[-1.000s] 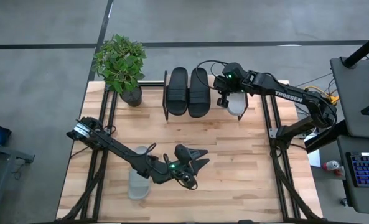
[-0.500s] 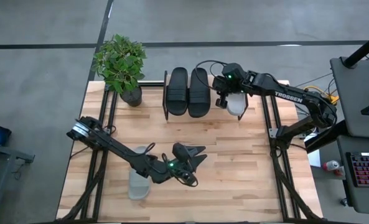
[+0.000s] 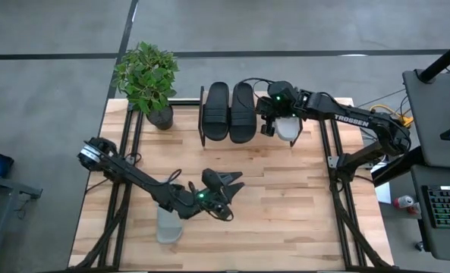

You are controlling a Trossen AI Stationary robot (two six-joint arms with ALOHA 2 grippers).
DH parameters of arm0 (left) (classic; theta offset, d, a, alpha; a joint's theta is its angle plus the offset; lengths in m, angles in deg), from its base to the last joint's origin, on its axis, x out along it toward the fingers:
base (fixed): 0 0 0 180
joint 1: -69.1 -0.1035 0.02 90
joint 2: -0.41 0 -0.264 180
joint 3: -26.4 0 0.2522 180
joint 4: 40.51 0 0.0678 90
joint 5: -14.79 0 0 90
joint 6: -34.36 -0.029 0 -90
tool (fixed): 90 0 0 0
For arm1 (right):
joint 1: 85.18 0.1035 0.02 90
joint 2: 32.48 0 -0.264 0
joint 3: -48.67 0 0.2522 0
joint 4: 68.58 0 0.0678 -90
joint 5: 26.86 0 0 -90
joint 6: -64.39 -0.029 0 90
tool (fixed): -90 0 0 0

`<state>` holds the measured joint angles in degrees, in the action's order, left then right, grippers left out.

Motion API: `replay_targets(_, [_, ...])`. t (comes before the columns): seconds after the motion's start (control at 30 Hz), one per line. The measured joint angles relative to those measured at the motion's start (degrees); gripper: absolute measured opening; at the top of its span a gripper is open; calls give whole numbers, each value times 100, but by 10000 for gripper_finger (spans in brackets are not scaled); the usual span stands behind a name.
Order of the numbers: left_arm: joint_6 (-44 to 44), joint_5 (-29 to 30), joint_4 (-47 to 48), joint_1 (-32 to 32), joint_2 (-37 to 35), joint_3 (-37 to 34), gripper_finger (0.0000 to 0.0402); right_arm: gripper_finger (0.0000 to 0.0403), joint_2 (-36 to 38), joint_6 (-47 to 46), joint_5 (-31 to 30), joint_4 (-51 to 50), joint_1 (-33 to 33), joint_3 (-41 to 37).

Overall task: Pick and place slides into the shelf
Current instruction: Put the gray slide on the shelf

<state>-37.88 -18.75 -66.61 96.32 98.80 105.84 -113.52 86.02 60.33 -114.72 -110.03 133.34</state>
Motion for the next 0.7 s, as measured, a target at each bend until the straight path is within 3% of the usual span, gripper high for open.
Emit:
replay_targets(0.3, [483, -64, -23, -15, -993, -862, 264, 8, 7, -355, 641, -16, 848, 385])
replay_targets(0.7, [829, 110, 26, 177, -2275, -1967, 264, 8, -100, -775, 640, 155, 2297, 394])
